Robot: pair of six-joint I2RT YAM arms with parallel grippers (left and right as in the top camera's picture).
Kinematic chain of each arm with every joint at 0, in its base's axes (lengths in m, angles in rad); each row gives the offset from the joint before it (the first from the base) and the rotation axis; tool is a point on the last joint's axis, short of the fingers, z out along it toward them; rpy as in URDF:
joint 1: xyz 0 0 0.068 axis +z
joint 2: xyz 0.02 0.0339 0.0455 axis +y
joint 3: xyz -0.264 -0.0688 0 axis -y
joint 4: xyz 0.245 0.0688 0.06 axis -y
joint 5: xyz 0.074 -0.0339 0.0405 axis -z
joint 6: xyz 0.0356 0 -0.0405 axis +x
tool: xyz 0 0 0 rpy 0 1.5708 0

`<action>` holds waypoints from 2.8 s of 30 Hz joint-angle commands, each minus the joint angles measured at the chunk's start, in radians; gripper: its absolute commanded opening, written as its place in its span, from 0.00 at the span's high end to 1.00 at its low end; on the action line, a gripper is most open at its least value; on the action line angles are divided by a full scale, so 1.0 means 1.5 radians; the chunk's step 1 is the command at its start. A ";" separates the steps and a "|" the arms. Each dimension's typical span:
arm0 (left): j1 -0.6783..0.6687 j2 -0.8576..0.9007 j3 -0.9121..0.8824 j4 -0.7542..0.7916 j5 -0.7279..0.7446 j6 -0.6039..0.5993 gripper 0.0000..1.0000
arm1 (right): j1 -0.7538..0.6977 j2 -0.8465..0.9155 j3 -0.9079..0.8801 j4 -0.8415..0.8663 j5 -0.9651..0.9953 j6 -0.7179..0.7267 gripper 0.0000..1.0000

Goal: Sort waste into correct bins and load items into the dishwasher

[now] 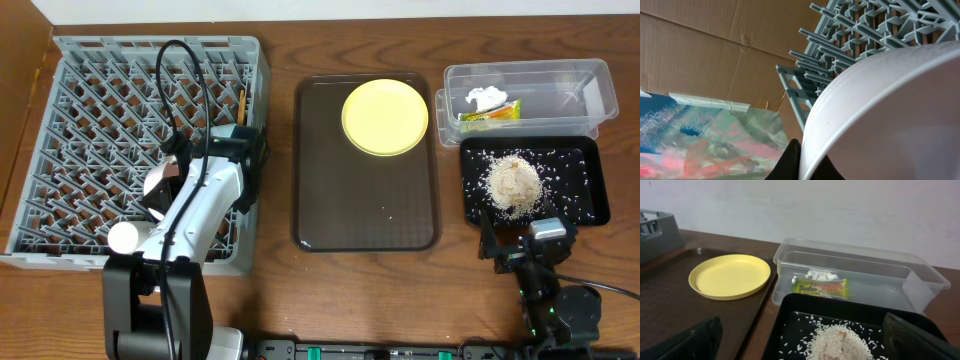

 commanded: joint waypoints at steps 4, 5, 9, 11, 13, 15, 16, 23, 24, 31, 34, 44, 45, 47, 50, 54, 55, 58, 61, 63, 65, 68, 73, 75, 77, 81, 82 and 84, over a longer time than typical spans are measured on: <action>-0.003 0.023 0.002 -0.001 0.033 -0.015 0.92 | -0.002 -0.002 -0.003 0.001 0.002 0.008 0.01; -0.007 0.023 0.002 -0.003 0.033 -0.015 0.92 | -0.002 -0.002 -0.003 0.001 0.002 0.008 0.01; -0.032 0.023 0.002 -0.014 0.033 -0.016 0.93 | -0.002 -0.002 -0.003 0.001 0.002 0.008 0.01; -0.045 0.023 0.002 -0.019 0.033 -0.016 0.93 | -0.002 -0.002 -0.003 0.001 0.002 0.008 0.01; -0.054 0.023 0.002 -0.026 0.033 -0.016 0.92 | -0.002 -0.002 -0.003 0.001 0.002 0.008 0.01; -0.056 0.023 0.001 -0.034 0.038 -0.016 0.92 | -0.002 -0.002 -0.003 0.001 0.002 0.008 0.01; -0.056 0.023 0.001 -0.037 0.045 -0.018 0.92 | -0.002 -0.002 -0.003 0.001 0.002 0.008 0.01; -0.056 0.023 0.001 -0.065 0.092 -0.038 0.92 | -0.002 -0.002 -0.003 0.001 0.002 0.008 0.01; -0.056 0.022 0.001 -0.082 0.094 -0.056 0.92 | -0.002 -0.002 -0.003 0.001 0.002 0.008 0.01; -0.056 0.016 0.001 -0.179 0.102 -0.180 0.65 | -0.002 -0.002 -0.003 0.001 0.002 0.008 0.01; -0.056 0.008 0.003 -0.187 0.114 -0.180 0.58 | -0.002 -0.002 -0.003 0.001 0.002 0.008 0.01; -0.062 -0.018 0.081 -0.213 0.161 -0.147 0.29 | -0.002 -0.002 -0.003 0.001 0.002 0.008 0.01; -0.062 -0.019 0.089 -0.213 0.170 -0.147 0.28 | -0.002 -0.002 -0.003 0.001 0.002 0.008 0.01; -0.062 -0.020 0.101 -0.211 0.175 -0.147 0.27 | -0.002 -0.002 -0.003 0.001 0.002 0.008 0.01; -0.062 -0.021 0.112 -0.201 0.175 -0.139 0.22 | -0.002 -0.002 -0.003 0.001 0.002 0.008 0.01; -0.062 -0.021 0.115 -0.197 0.175 -0.139 0.18 | -0.002 -0.002 -0.003 0.001 0.002 0.008 0.01; -0.062 -0.021 0.115 -0.192 0.175 -0.137 0.17 | -0.002 -0.002 -0.003 0.001 0.002 0.008 0.01; -0.062 -0.021 0.114 -0.183 0.177 -0.130 0.17 | -0.002 -0.002 -0.003 0.001 0.002 0.008 0.01; -0.062 -0.021 0.114 -0.168 0.209 -0.130 0.17 | -0.002 -0.002 -0.003 0.001 0.002 0.008 0.01; -0.062 -0.021 0.114 -0.148 0.252 -0.130 0.16 | -0.002 -0.002 -0.003 0.001 0.002 0.008 0.01; -0.062 -0.021 0.114 -0.134 0.257 -0.130 0.15 | -0.002 -0.002 -0.003 0.001 0.002 0.008 0.01; -0.062 -0.021 0.114 -0.120 0.265 -0.130 0.11 | -0.002 -0.002 -0.003 0.001 0.002 0.008 0.01; -0.062 -0.021 0.102 -0.088 0.323 -0.130 0.09 | -0.002 -0.002 -0.003 0.001 0.002 0.008 0.01; -0.062 -0.021 0.089 -0.071 0.324 -0.129 0.06 | -0.002 -0.002 -0.003 0.001 0.002 0.008 0.01; -0.062 -0.021 0.078 -0.063 0.325 -0.130 0.04 | -0.002 -0.002 -0.003 0.001 0.002 0.008 0.01; -0.061 -0.021 0.077 -0.062 0.324 -0.114 0.04 | -0.002 -0.002 -0.003 0.001 0.002 0.008 0.01; -0.059 -0.021 0.077 -0.060 0.317 -0.106 0.04 | -0.002 -0.002 -0.003 0.001 0.002 0.008 0.01; -0.052 -0.021 0.077 -0.060 0.295 -0.105 0.04 | -0.002 -0.002 -0.003 0.001 0.002 0.008 0.01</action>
